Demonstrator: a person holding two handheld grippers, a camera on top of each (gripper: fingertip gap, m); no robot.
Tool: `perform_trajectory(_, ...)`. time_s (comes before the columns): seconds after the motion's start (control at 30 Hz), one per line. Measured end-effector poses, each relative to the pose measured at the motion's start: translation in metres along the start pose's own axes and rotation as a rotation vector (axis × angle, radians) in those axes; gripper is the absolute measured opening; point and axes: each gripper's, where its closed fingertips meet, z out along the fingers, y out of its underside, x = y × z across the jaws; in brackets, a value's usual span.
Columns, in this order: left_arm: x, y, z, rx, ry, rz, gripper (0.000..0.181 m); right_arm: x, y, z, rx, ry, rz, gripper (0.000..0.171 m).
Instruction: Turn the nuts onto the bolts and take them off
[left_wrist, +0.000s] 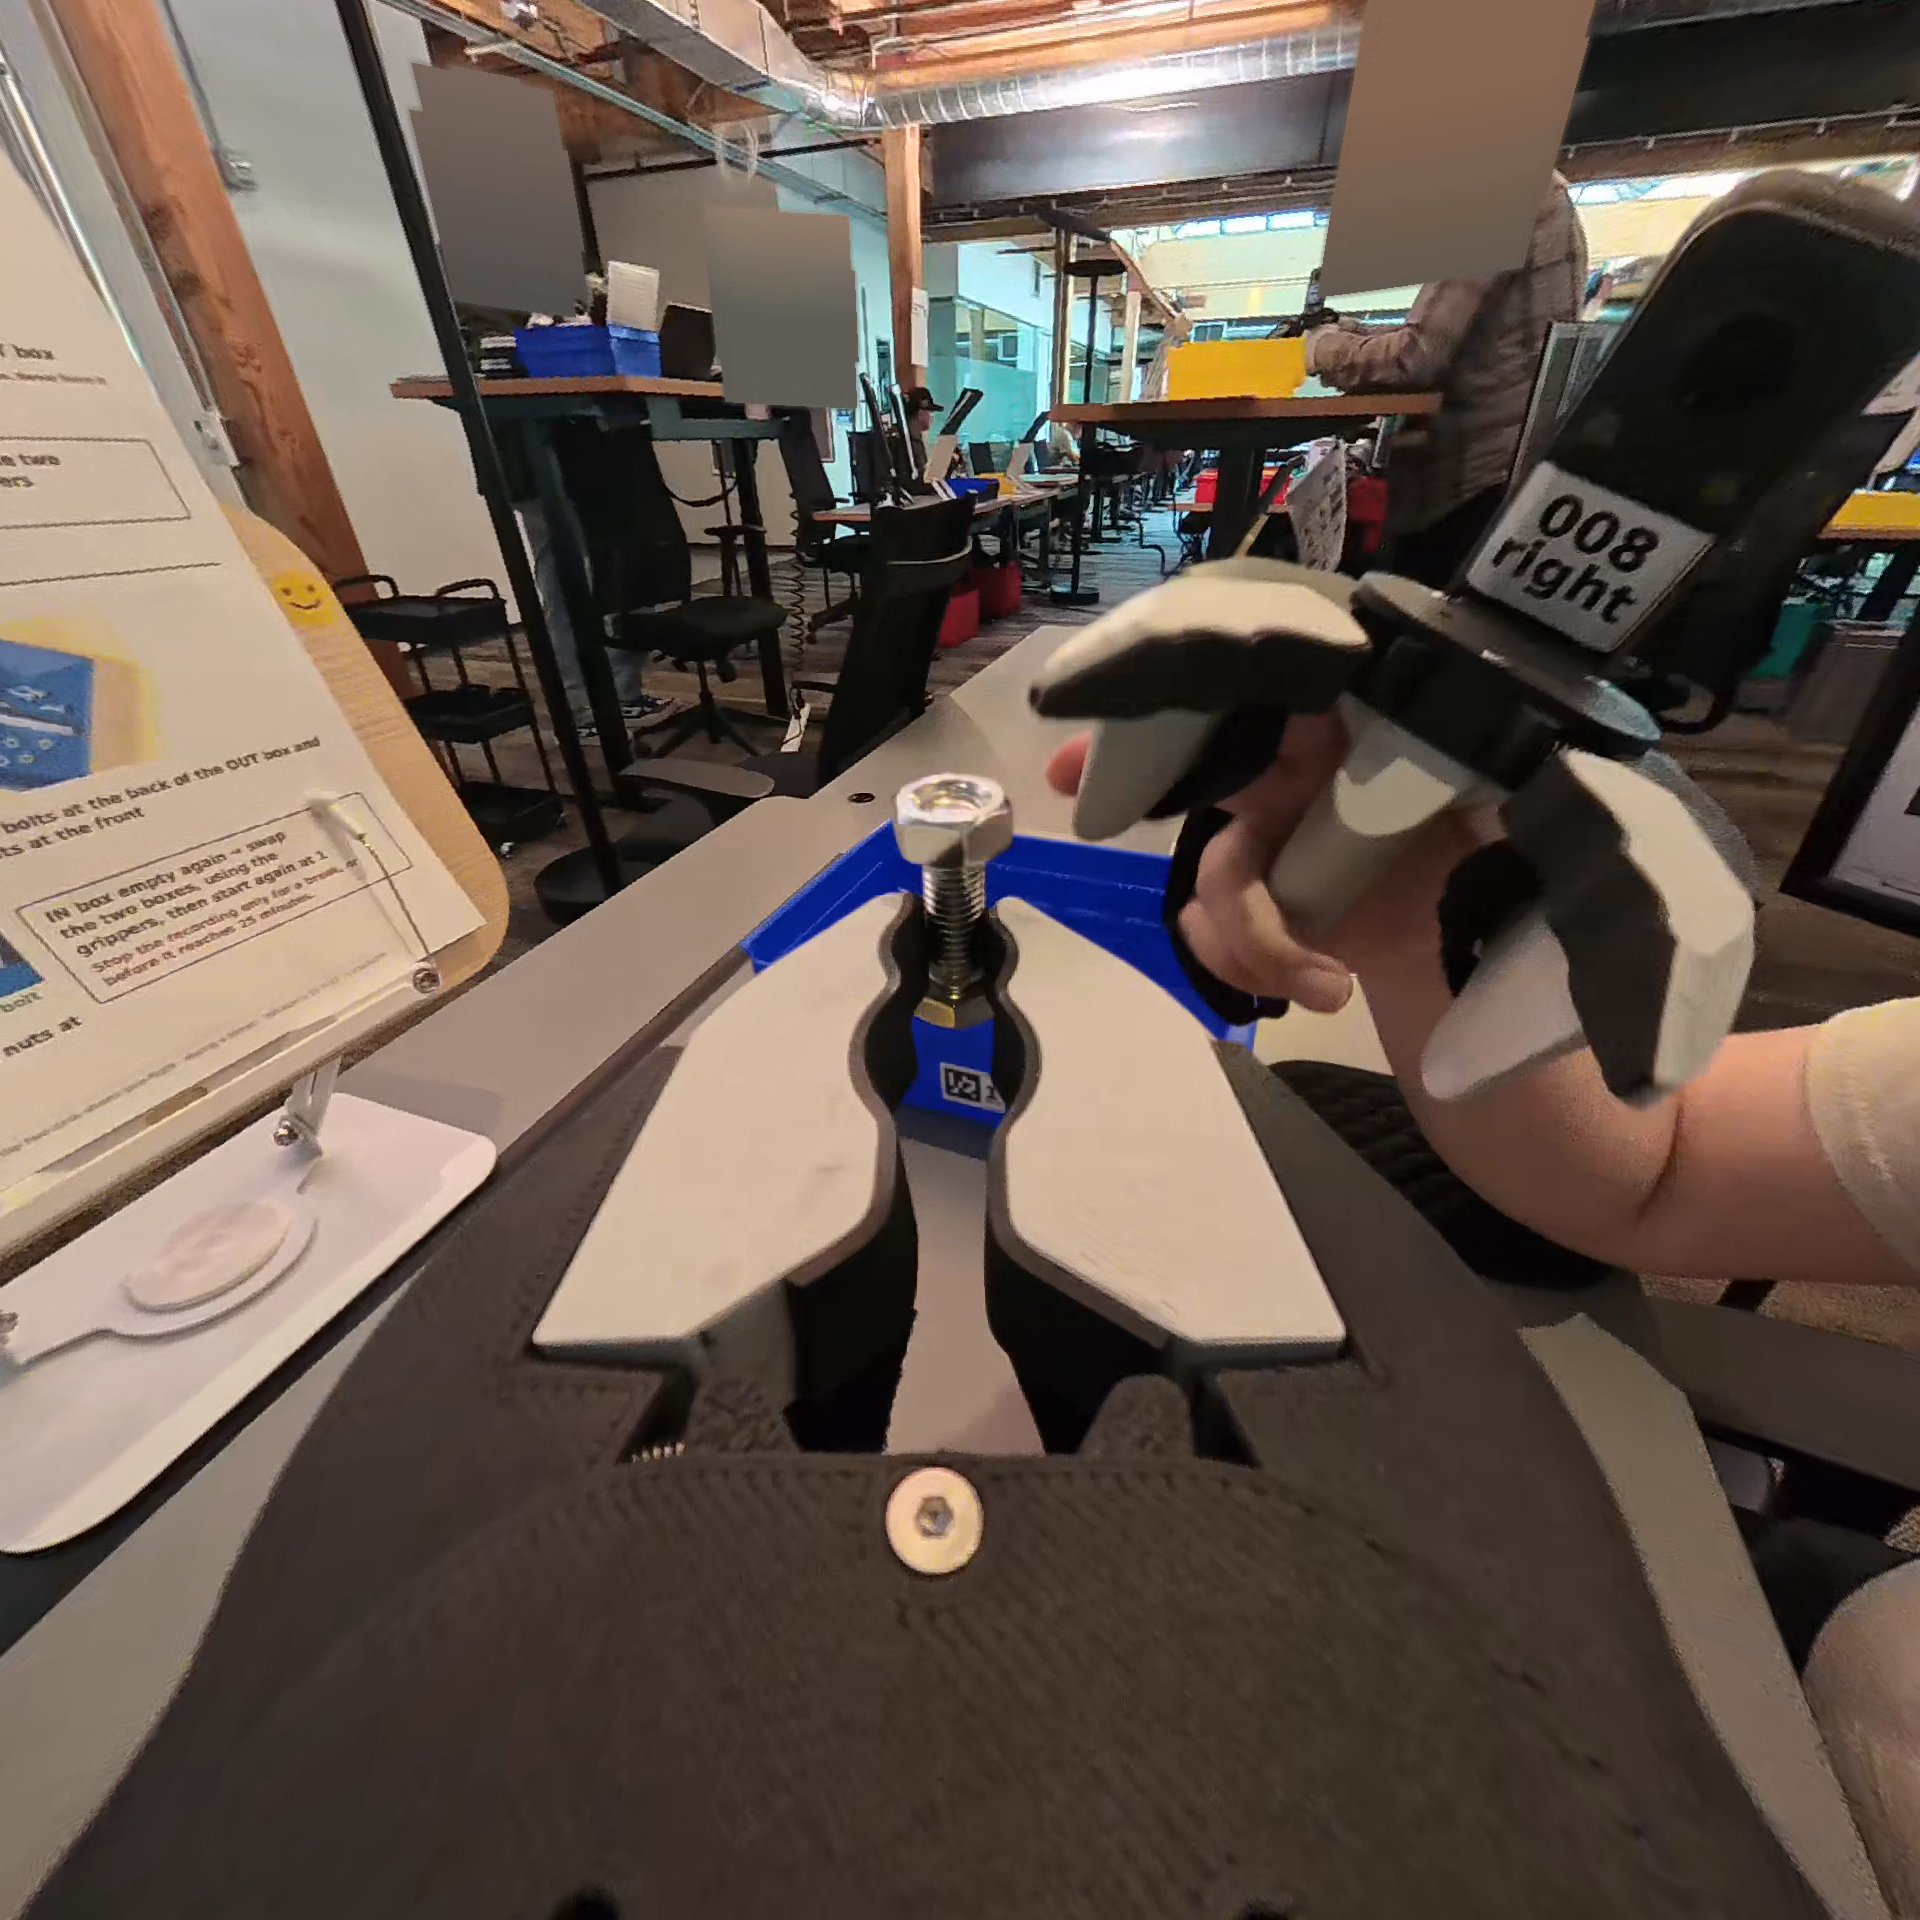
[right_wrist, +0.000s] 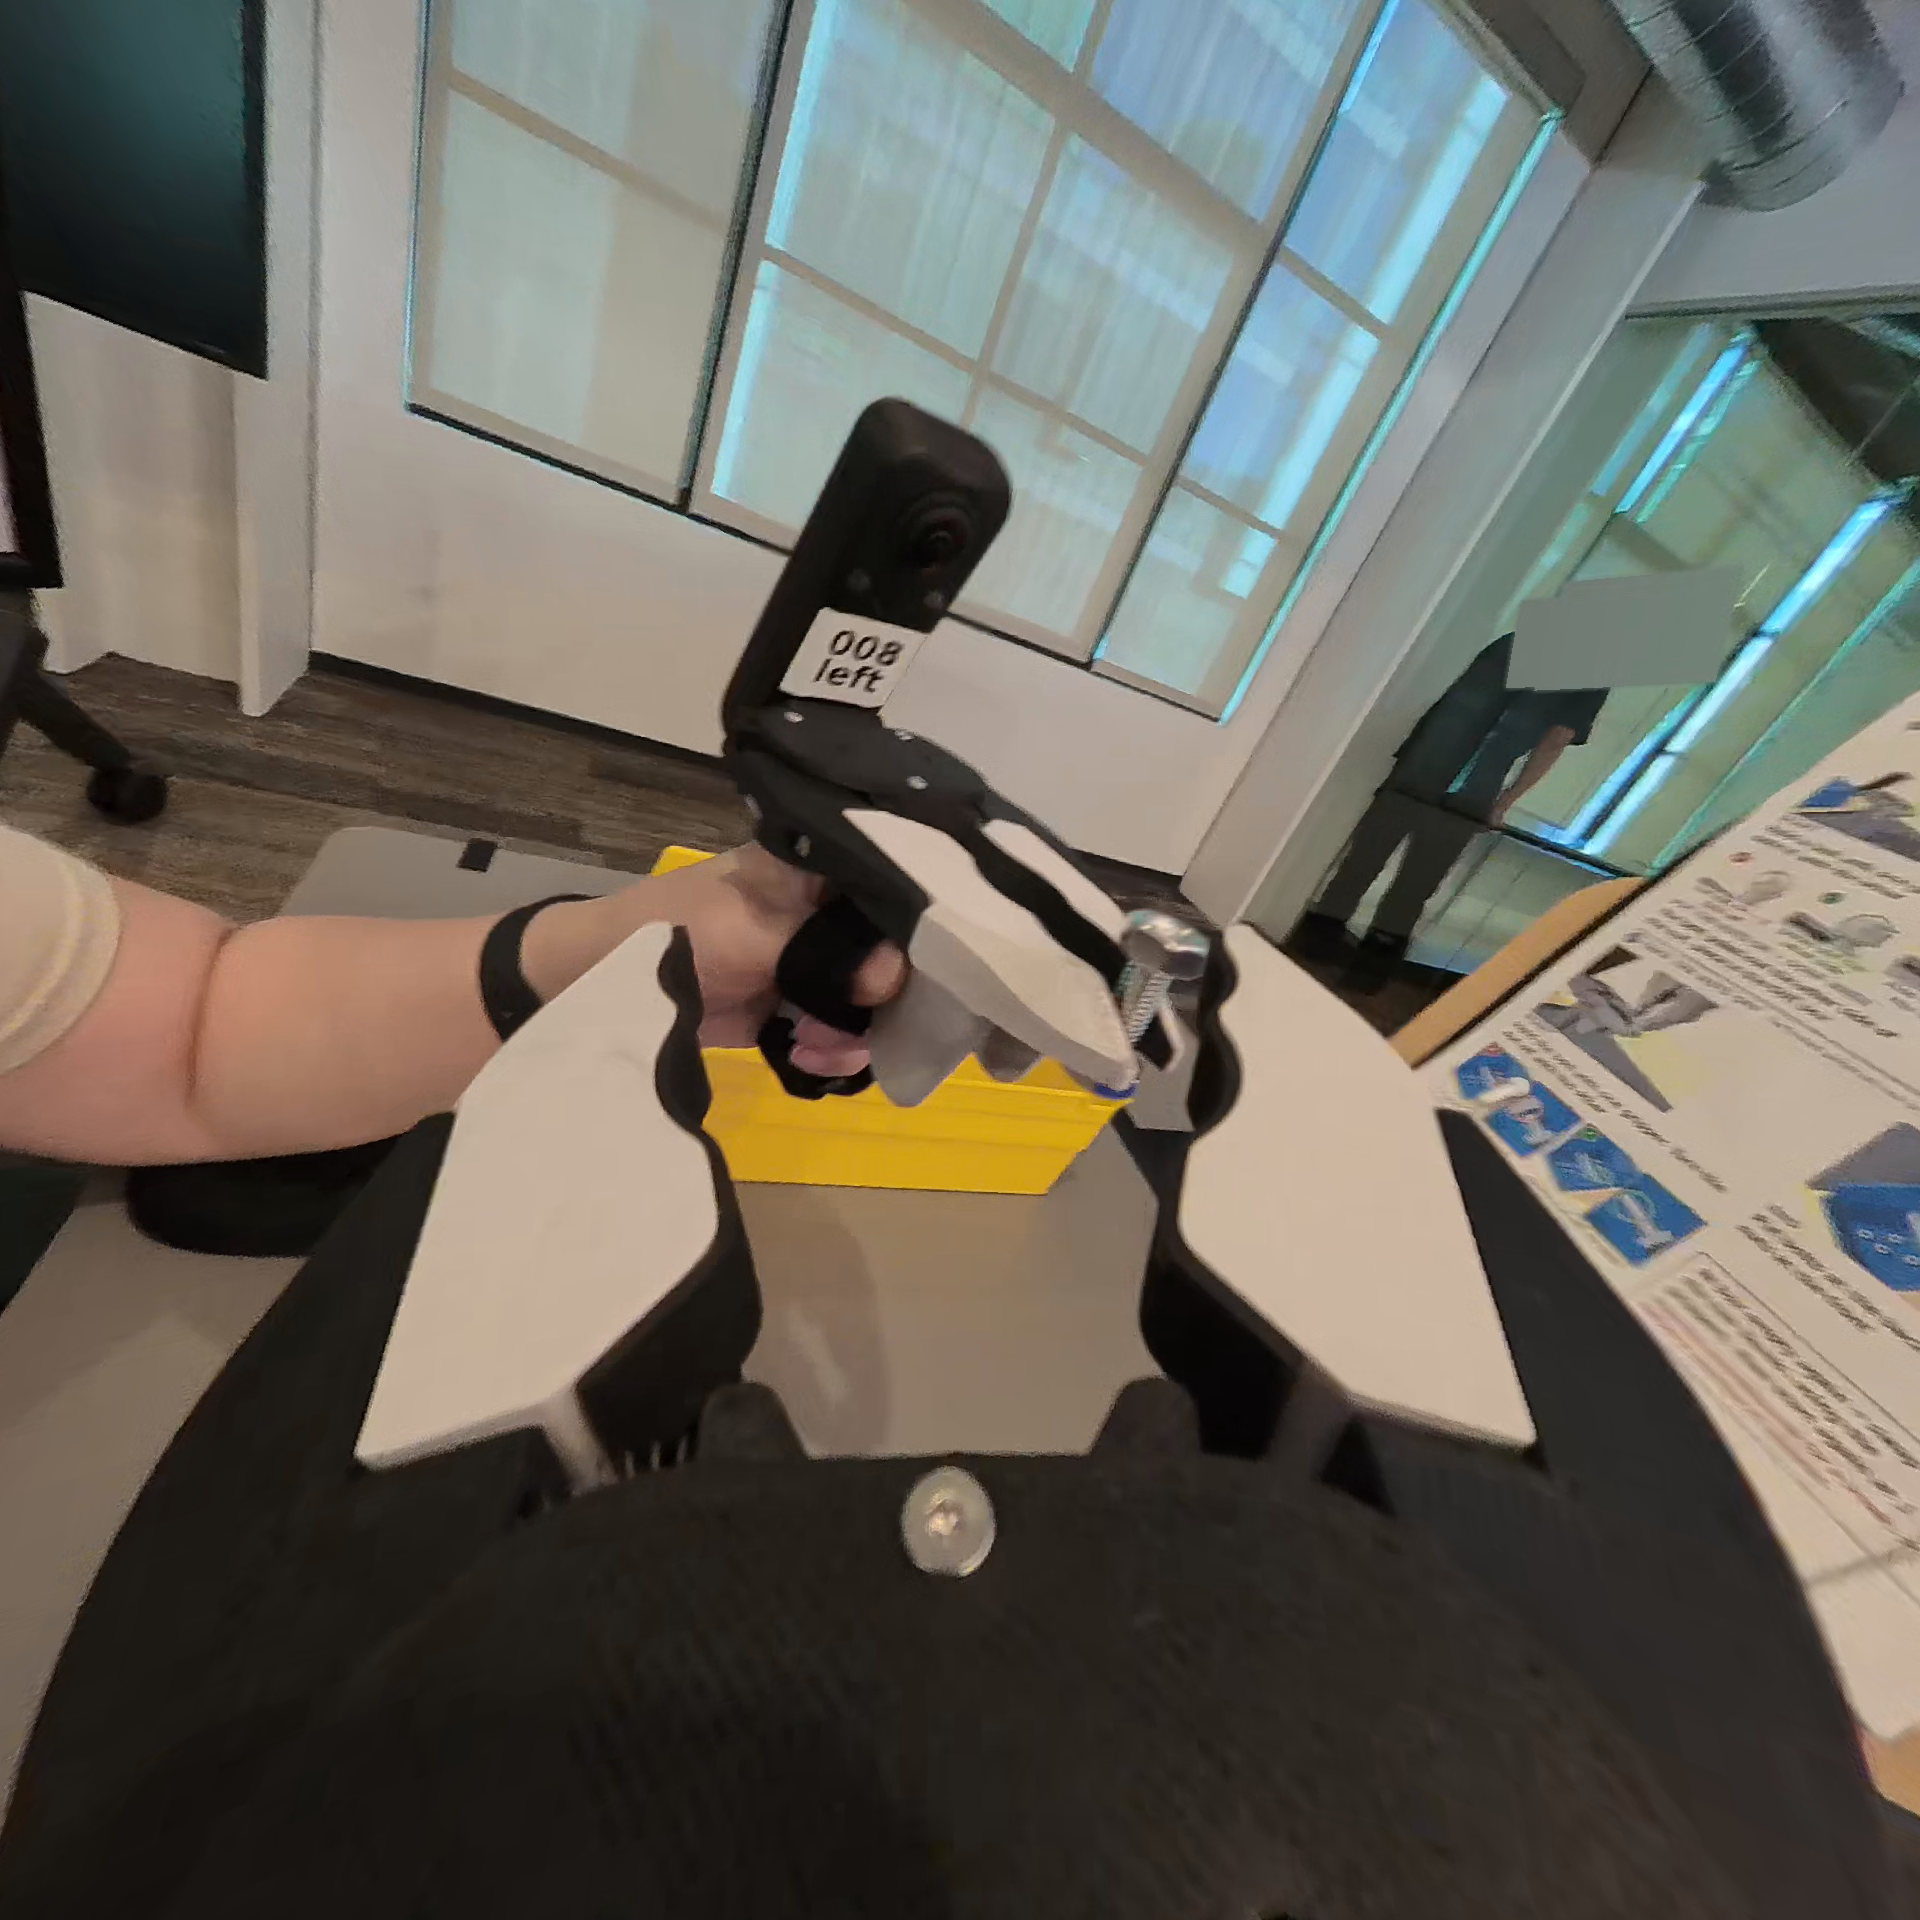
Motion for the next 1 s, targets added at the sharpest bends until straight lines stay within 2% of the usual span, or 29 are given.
perform_trajectory(0.1, 0.012, 0.002, 0.006, 0.001, 0.068, -0.008, 0.009, 0.013, -0.002, -0.001, 0.029, 0.074, 0.008, 0.093)
perform_trajectory(0.2, 0.028, 0.009, 0.016, -0.022, 0.122, 0.013, 0.009, 0.013, 0.007, 0.006, 0.021, 0.041, 0.061, 0.093)
perform_trajectory(0.3, 0.026, 0.014, 0.019, -0.038, 0.096, 0.041, 0.009, 0.001, 0.012, 0.008, -0.005, -0.033, 0.060, 0.092)
perform_trajectory(0.43, 0.003, 0.008, 0.009, -0.010, 0.030, -0.037, 0.010, -0.013, 0.016, 0.003, -0.065, -0.100, -0.052, 0.089)
perform_trajectory(0.53, 0.006, 0.000, 0.004, 0.028, 0.074, -0.049, 0.009, 0.001, 0.016, 0.002, -0.078, 0.005, -0.107, 0.089)
perform_trajectory(0.73, 0.035, -0.001, 0.009, 0.003, 0.158, 0.043, 0.009, 0.005, 0.021, 0.013, -0.035, 0.003, 0.051, 0.090)
perform_trajectory(0.9, 0.032, 0.003, 0.011, -0.020, 0.134, 0.052, 0.009, -0.005, 0.015, 0.011, -0.025, -0.037, 0.012, 0.091)
perform_trajectory(1.0, 0.015, -0.001, 0.005, 0.010, 0.063, 0.006, 0.010, -0.002, 0.011, 0.004, -0.035, -0.024, -0.028, 0.089)
